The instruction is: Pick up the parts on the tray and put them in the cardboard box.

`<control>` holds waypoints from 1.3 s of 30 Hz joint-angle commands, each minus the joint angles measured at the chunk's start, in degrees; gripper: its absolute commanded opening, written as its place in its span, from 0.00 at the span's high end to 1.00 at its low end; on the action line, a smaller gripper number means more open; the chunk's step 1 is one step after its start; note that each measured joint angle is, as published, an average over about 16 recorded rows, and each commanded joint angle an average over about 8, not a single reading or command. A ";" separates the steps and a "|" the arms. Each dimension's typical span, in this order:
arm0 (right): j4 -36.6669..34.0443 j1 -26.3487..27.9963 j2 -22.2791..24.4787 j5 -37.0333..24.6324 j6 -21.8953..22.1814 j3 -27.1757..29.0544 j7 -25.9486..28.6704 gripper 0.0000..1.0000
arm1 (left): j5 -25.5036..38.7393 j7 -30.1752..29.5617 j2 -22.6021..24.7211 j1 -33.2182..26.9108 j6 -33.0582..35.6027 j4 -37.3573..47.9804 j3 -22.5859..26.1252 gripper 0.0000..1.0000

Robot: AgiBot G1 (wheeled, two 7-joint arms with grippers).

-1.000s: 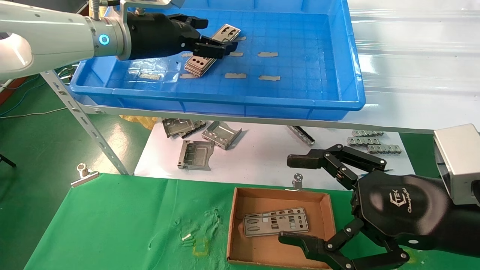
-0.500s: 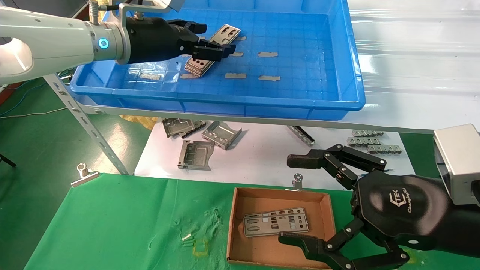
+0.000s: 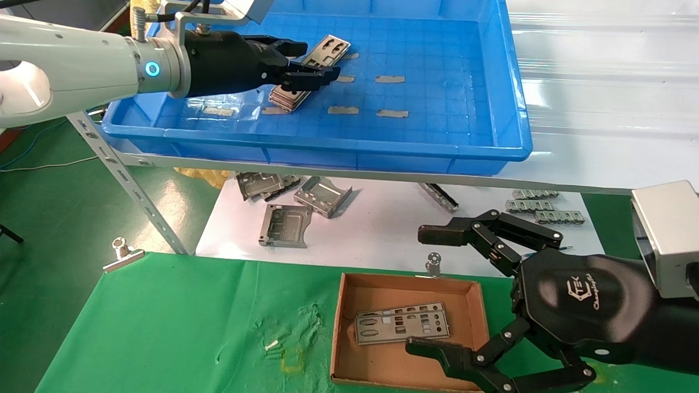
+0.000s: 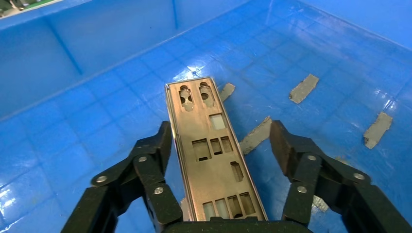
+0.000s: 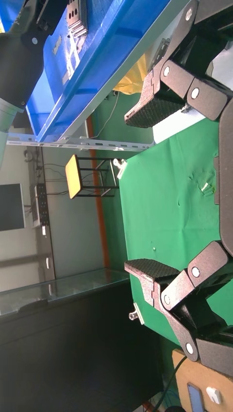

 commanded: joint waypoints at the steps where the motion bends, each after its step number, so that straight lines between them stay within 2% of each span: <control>1: 0.00 0.00 0.00 0.00 0.00 0.00 0.00 0.00 | -0.10 0.17 0.01 0.11 -0.29 -0.11 0.00 1.00; 27: 0.00 0.00 0.00 0.00 0.00 0.00 0.00 0.00 | -2.59 2.36 -0.90 -0.76 -0.18 -0.50 -0.86 1.00; 33: 0.00 0.00 0.00 0.00 0.00 -0.01 0.00 0.00 | -4.99 3.85 -2.01 -2.15 3.07 -0.90 -2.44 1.00; 39: 0.00 0.00 0.00 0.00 0.00 -0.01 0.00 0.00 | -6.91 5.62 -3.92 -3.19 10.67 -1.59 -3.57 1.00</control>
